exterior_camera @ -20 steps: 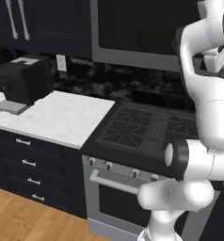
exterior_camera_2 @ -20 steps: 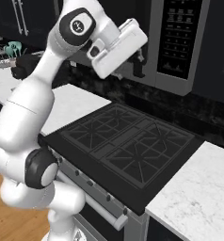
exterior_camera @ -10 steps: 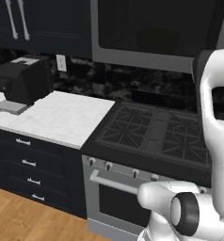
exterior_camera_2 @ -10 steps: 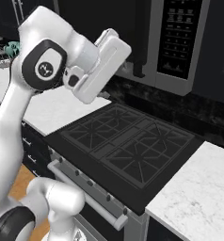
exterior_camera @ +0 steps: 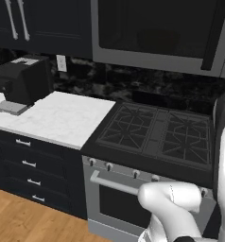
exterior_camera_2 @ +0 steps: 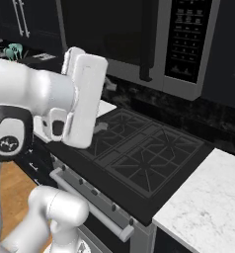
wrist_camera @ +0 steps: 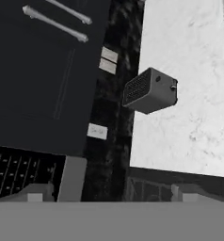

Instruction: Pick the tomato from the sink and place it in the bowl. Then pick the bowl and place it in the microwave. Then close the microwave door and press the start button.

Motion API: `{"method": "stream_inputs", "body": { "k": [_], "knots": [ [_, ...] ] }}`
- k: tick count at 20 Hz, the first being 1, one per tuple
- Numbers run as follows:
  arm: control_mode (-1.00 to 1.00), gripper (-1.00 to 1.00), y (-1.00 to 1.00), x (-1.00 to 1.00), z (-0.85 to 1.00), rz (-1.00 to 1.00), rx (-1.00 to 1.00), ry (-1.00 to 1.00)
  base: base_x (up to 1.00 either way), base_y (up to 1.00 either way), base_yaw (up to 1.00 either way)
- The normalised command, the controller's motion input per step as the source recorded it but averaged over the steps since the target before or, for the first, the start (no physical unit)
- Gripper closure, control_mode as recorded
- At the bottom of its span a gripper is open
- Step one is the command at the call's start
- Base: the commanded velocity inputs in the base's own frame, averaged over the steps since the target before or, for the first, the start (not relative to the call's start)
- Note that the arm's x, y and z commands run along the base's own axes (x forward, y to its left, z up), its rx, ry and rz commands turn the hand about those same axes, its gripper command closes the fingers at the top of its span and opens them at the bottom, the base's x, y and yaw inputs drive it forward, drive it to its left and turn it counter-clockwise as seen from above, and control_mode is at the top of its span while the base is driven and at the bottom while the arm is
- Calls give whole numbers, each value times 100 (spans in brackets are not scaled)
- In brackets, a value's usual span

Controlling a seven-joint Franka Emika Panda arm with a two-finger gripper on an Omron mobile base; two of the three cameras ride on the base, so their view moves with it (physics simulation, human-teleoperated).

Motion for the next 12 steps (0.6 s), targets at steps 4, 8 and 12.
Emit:
{"method": "stream_inputs", "body": {
  "k": [4, 8, 12],
  "knots": [
    [-100, -100, 35, -74, 0, 37, -66, 15, 0, 0, 0],
    [-100, -100, 36, -47, 0, 33, -75, 21, 0, 0, 0],
    [-100, -100, 21, -1, 0, 33, -58, 33, 0, 0, 0]
  ]
}}
